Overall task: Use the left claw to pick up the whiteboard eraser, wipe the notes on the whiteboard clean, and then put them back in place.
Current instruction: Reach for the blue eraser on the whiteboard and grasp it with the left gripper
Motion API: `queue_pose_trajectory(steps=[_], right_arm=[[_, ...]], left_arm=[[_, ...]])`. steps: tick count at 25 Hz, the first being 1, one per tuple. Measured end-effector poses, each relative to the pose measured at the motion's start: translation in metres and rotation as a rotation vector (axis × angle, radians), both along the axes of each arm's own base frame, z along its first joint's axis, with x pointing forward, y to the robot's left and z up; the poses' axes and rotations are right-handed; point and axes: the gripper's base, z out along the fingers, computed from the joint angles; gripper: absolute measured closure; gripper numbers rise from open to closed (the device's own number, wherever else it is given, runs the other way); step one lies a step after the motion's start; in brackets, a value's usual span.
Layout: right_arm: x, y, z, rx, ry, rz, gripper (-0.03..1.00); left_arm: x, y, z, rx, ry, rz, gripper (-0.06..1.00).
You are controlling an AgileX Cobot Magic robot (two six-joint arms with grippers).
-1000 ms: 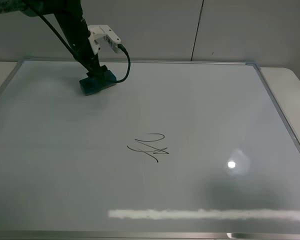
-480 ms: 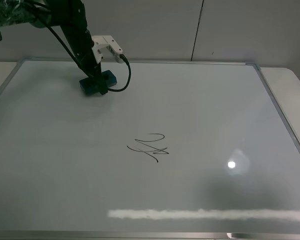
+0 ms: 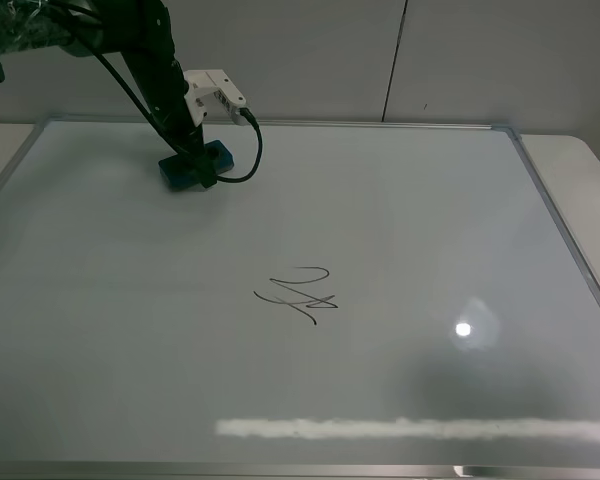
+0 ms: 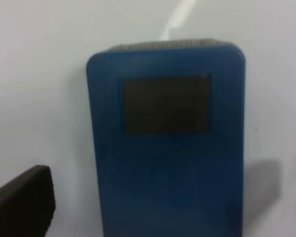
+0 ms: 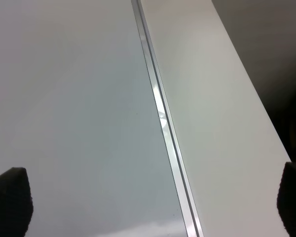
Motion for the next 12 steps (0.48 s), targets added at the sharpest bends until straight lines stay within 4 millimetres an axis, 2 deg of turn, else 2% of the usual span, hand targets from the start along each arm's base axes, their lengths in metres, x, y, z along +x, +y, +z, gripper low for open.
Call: queue_pose_trajectory(steps=[10,12], right_arm=[[0.0,0.0,0.0,0.0,0.0,0.0,-0.02],[0.0,0.0,0.0,0.0,0.0,0.0,-0.02]], left_arm=[[0.0001,-0.0001,-0.0036,0.001,0.007,-0.002,-0.05],[0.0001,-0.0001,-0.0041,0.001,0.008,-0.002,0.0]])
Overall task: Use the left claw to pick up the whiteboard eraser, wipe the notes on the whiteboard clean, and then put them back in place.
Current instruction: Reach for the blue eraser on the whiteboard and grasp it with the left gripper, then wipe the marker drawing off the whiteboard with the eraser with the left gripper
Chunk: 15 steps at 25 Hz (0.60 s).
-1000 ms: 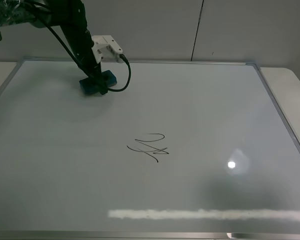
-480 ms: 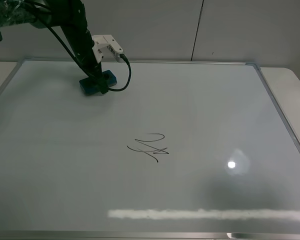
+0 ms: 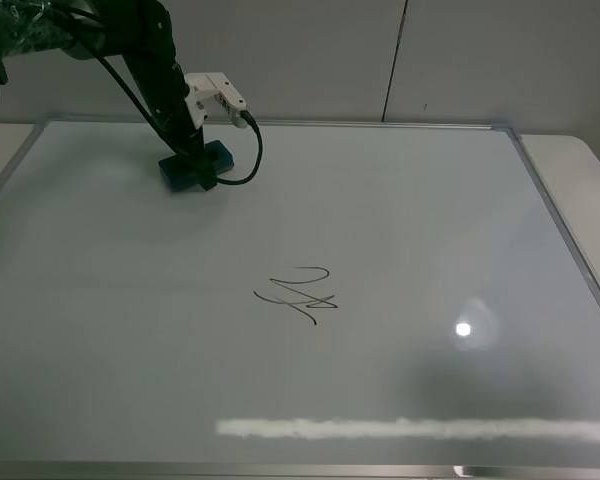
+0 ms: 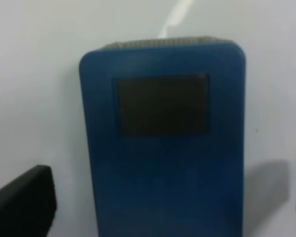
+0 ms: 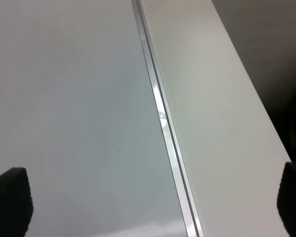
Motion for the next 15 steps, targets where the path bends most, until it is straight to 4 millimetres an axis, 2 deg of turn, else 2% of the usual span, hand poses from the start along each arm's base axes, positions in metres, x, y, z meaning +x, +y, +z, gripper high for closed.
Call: queue_pose_trajectory(steps=[2,3,4,15], right_arm=[[0.0,0.0,0.0,0.0,0.0,0.0,-0.02],[0.0,0.0,0.0,0.0,0.0,0.0,-0.02],[0.0,0.0,0.0,0.0,0.0,0.0,-0.02],[0.0,0.0,0.0,0.0,0.0,0.0,-0.02]], left_arm=[[0.0006,-0.0002,0.0002,-0.003,-0.007,0.001,0.14],[0.0006,-0.0002,0.0002,-0.003,-0.007,0.001,0.29],[0.0006,-0.0003,0.0002,-0.003,-0.007,0.0,0.4],[-0.0001,-0.0001,0.0,-0.001,0.001,-0.001,0.39]])
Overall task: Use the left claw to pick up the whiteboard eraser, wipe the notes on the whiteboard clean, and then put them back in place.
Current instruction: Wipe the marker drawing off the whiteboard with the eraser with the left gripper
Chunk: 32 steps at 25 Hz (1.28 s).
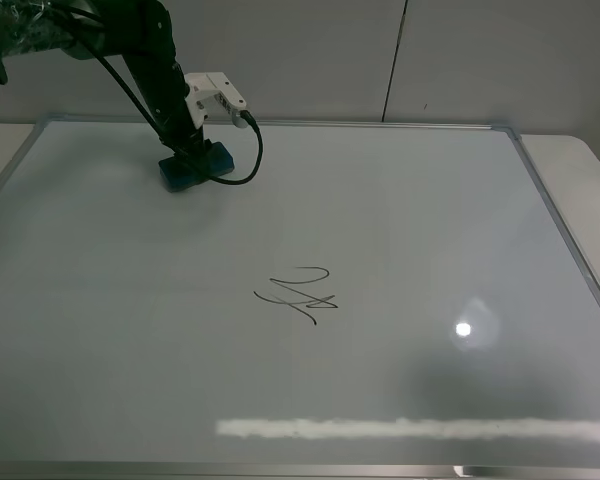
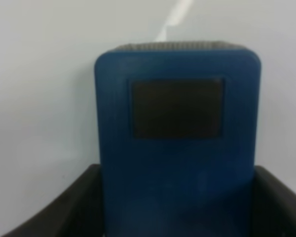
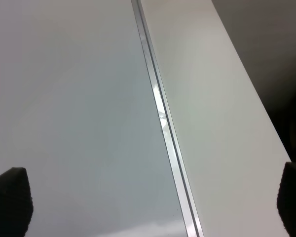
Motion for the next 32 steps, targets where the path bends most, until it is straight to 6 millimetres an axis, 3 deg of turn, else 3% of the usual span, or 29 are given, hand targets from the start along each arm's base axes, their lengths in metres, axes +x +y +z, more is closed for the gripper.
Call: queue_pose_trajectory(steps=[7,13,17,23,29,32], right_arm=[[0.0,0.0,0.0,0.0,0.0,0.0,-0.02],[0.0,0.0,0.0,0.0,0.0,0.0,-0.02],[0.0,0.0,0.0,0.0,0.0,0.0,-0.02],[0.0,0.0,0.0,0.0,0.0,0.0,-0.02],[0.0,0.0,0.0,0.0,0.0,0.0,-0.02],[0.0,0.0,0.0,0.0,0.0,0.0,-0.02]], left_arm=[[-0.001,0.0,0.005,-0.003,-0.005,0.006,0.39],[-0.015,0.003,0.06,-0.038,-0.002,0.107,0.39],[-0.028,0.005,0.081,-0.054,0.064,0.233,0.39],[-0.05,-0.018,0.096,-0.067,0.076,0.317,0.39],[-0.086,-0.051,0.1,-0.034,0.111,0.304,0.39],[-0.107,-0.058,0.102,-0.013,0.133,0.307,0.39]])
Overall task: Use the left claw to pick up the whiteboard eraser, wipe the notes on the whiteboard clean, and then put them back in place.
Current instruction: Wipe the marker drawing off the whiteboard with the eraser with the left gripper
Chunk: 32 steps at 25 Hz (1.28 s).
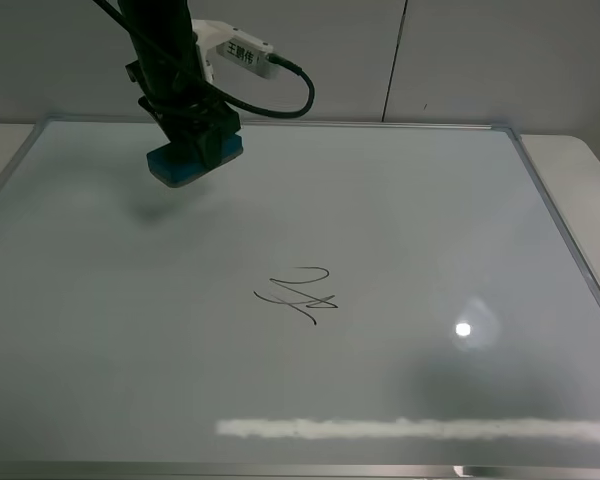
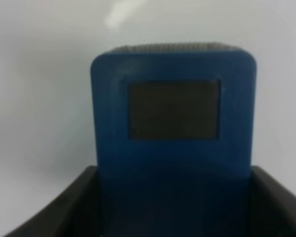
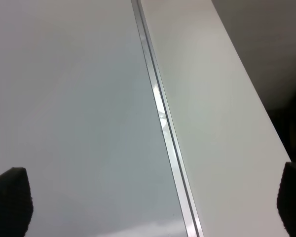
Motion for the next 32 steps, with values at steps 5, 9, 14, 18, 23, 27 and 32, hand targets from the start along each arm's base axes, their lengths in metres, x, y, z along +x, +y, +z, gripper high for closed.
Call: queue_pose_trajectory(steps=[5,9,14,18,23,27,32], right_arm=[[0.0,0.0,0.0,0.0,0.0,0.0,-0.02],[0.0,0.0,0.0,0.0,0.0,0.0,-0.02],[0.0,0.0,0.0,0.0,0.0,0.0,-0.02],[0.0,0.0,0.0,0.0,0.0,0.0,-0.02],[0.0,0.0,0.0,0.0,0.0,0.0,-0.02],[0.0,0.0,0.0,0.0,0.0,0.0,-0.02],[0.0,0.0,0.0,0.0,0.0,0.0,-0.02]], left_arm=[[-0.044,-0.002,-0.002,0.013,0.02,-0.003,0.39],[-0.078,-0.008,-0.008,-0.04,-0.053,-0.014,0.39],[-0.117,-0.025,-0.043,-0.096,-0.092,-0.066,0.39],[-0.132,-0.039,-0.073,-0.111,-0.094,-0.113,0.39],[-0.128,-0.046,-0.098,-0.11,-0.083,-0.118,0.39],[-0.124,-0.05,-0.116,-0.113,-0.086,-0.118,0.39],[-0.126,-0.057,-0.126,-0.103,-0.088,-0.152,0.39]])
